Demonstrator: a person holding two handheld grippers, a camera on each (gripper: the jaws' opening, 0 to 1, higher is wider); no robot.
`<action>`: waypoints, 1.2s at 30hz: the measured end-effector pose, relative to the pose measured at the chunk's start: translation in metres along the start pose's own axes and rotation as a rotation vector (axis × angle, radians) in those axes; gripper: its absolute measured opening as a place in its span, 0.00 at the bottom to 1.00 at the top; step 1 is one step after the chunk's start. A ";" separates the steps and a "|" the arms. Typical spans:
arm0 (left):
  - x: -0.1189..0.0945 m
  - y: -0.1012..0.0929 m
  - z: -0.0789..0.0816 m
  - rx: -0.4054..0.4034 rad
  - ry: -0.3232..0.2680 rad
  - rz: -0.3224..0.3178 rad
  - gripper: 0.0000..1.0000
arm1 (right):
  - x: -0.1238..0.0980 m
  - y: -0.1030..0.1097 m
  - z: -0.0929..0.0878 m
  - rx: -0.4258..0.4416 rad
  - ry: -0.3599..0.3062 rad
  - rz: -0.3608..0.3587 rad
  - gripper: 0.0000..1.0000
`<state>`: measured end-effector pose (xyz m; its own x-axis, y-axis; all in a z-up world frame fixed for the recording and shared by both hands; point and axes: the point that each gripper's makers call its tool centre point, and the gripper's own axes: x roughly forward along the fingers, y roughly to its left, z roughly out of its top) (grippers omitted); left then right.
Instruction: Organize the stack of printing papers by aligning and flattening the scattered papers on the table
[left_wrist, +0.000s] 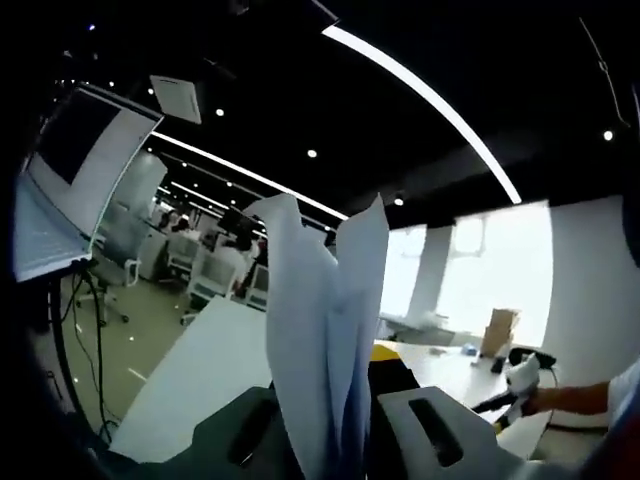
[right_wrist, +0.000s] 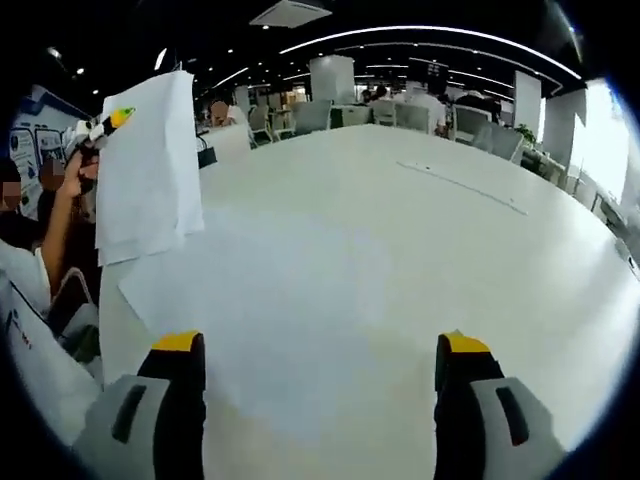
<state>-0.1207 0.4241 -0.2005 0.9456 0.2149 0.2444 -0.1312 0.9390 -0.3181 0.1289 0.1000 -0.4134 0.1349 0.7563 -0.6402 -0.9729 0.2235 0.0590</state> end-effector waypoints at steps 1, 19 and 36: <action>-0.001 0.001 0.001 0.001 -0.001 0.004 0.06 | 0.003 0.002 -0.001 -0.020 0.007 0.001 0.90; -0.023 0.020 0.013 0.052 0.011 0.076 0.06 | 0.017 0.016 -0.001 -0.089 -0.005 0.023 0.90; -0.018 0.017 -0.002 0.104 0.071 0.073 0.06 | 0.018 0.026 0.006 -0.120 -0.058 0.055 0.86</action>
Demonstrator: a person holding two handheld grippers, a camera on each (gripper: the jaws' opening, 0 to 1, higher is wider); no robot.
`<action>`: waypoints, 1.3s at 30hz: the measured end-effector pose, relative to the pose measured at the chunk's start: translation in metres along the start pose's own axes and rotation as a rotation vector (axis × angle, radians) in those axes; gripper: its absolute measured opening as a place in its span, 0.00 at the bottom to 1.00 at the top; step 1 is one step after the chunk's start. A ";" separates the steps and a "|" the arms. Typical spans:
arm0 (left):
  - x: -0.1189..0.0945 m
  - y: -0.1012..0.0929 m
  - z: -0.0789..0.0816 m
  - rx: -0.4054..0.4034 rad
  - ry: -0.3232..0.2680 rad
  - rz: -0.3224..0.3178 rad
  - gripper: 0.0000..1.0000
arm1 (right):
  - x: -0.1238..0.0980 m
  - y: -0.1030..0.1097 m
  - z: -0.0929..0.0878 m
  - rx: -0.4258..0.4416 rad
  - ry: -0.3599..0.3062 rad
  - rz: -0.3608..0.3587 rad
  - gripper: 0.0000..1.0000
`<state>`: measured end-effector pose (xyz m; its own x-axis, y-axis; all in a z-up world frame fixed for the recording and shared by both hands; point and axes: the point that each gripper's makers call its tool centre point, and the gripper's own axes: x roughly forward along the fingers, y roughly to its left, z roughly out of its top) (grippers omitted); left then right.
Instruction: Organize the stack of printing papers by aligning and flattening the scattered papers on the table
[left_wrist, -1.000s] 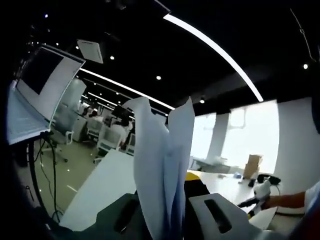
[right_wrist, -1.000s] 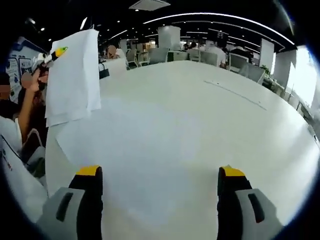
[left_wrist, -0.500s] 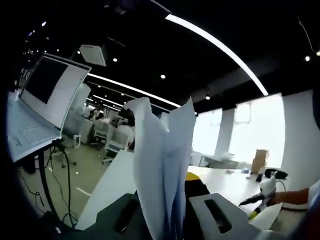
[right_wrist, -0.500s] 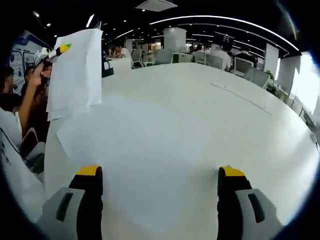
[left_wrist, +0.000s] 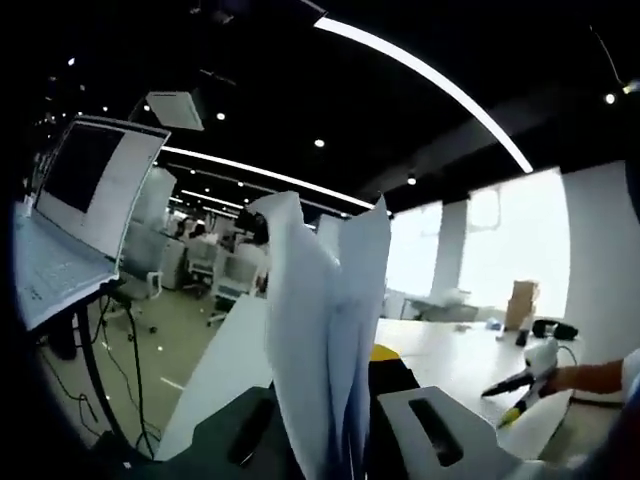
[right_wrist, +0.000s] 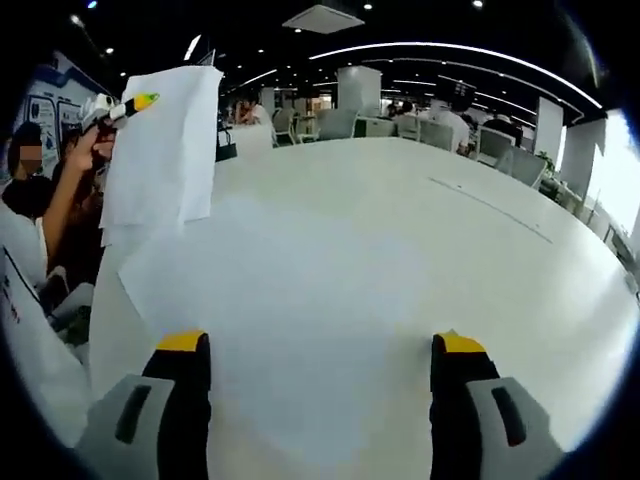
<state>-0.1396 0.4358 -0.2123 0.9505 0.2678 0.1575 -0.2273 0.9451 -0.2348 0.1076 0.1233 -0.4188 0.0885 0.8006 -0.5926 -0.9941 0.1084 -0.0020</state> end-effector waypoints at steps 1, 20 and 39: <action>0.000 0.000 -0.001 0.005 0.003 0.000 0.06 | 0.000 0.001 0.000 0.000 0.001 0.000 0.86; 0.001 -0.003 -0.003 0.029 0.007 -0.011 0.06 | -0.002 0.007 0.001 -0.021 -0.010 0.038 0.75; 0.002 -0.005 0.005 0.036 -0.006 -0.019 0.06 | 0.002 0.005 -0.002 -0.018 -0.013 0.037 0.74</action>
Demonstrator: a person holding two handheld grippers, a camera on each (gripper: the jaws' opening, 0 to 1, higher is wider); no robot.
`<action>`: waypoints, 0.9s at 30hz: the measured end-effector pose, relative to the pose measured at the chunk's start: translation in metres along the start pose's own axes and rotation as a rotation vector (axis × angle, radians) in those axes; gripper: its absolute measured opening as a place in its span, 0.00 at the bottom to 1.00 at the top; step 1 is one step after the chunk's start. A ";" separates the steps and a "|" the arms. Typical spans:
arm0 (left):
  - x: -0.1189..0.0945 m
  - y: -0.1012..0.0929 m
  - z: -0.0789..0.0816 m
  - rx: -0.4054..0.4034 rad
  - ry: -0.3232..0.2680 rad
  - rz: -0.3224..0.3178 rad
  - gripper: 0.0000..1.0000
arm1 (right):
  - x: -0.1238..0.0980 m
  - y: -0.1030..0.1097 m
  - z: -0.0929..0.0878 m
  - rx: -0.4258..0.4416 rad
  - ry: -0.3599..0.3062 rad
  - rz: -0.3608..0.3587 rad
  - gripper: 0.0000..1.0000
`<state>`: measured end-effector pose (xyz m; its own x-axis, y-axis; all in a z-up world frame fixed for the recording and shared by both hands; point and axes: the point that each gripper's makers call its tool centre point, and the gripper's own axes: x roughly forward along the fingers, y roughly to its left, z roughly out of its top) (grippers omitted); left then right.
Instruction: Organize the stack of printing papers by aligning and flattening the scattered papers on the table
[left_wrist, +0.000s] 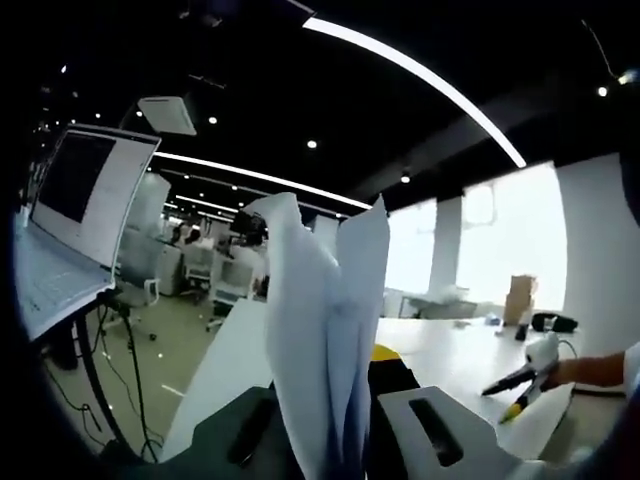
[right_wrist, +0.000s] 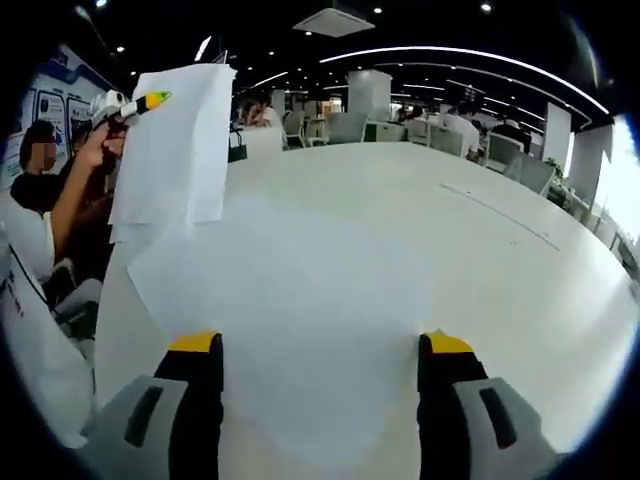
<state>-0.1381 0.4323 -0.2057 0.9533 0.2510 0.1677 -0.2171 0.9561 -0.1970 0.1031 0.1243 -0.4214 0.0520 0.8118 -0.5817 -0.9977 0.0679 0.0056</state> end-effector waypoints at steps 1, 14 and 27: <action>0.000 0.000 0.001 0.001 0.000 0.000 0.06 | 0.000 0.000 0.000 -0.001 -0.004 0.001 0.74; 0.003 -0.007 -0.001 0.006 0.002 -0.009 0.06 | -0.022 -0.029 -0.013 0.058 -0.002 -0.063 0.54; 0.005 -0.009 -0.003 -0.001 -0.003 -0.017 0.06 | -0.043 -0.069 -0.010 0.097 -0.030 -0.131 0.57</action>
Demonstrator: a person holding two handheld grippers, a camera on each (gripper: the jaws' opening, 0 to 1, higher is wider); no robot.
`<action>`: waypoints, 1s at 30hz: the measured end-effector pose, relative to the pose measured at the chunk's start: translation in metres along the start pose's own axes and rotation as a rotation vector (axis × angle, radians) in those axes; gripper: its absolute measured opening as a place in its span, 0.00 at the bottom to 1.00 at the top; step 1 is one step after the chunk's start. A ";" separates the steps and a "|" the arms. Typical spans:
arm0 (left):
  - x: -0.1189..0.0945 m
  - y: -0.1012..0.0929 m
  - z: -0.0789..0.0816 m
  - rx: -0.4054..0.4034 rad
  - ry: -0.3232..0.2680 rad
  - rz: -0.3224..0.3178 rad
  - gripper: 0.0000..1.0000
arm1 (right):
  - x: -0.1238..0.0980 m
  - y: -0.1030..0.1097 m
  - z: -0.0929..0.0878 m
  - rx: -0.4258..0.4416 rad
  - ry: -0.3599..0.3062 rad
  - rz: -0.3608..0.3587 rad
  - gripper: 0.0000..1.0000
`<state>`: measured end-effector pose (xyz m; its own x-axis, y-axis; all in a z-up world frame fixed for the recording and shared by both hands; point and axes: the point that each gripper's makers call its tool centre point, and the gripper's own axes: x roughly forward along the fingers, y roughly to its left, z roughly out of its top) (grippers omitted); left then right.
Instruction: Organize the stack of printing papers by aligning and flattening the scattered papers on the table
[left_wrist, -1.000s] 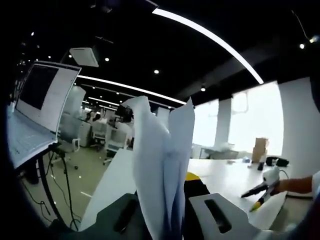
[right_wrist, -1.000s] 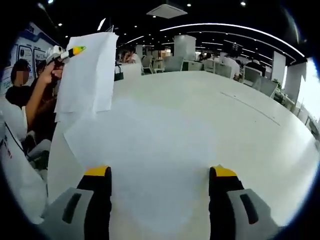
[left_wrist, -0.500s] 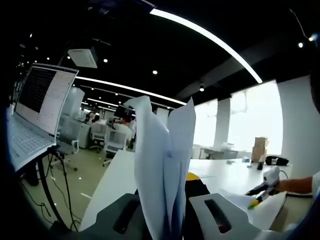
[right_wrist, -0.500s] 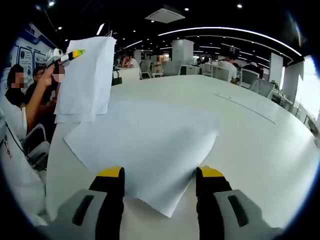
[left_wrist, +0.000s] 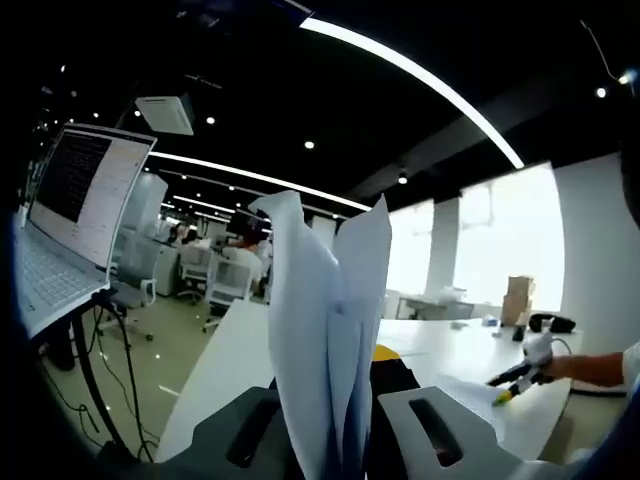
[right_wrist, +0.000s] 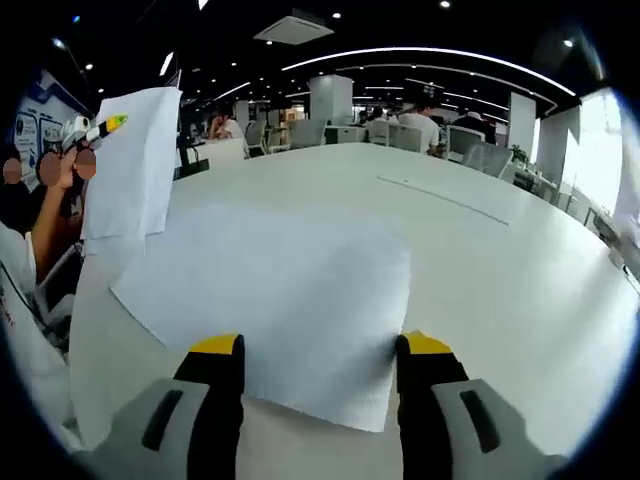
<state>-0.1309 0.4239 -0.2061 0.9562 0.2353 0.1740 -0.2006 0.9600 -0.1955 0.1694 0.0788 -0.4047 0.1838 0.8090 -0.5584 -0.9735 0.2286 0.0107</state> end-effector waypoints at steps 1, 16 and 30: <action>0.000 -0.001 0.000 -0.002 0.000 -0.002 0.06 | 0.001 0.001 0.003 -0.011 -0.014 0.018 0.56; 0.000 -0.002 0.005 0.001 -0.004 -0.005 0.06 | 0.016 0.013 0.007 -0.070 -0.058 0.141 0.28; 0.002 -0.008 0.005 -0.001 -0.010 -0.017 0.06 | 0.026 0.008 0.002 -0.009 -0.070 0.163 0.07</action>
<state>-0.1286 0.4176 -0.1992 0.9572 0.2207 0.1872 -0.1844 0.9636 -0.1936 0.1667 0.1031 -0.4177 0.0327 0.8709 -0.4903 -0.9922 0.0872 0.0888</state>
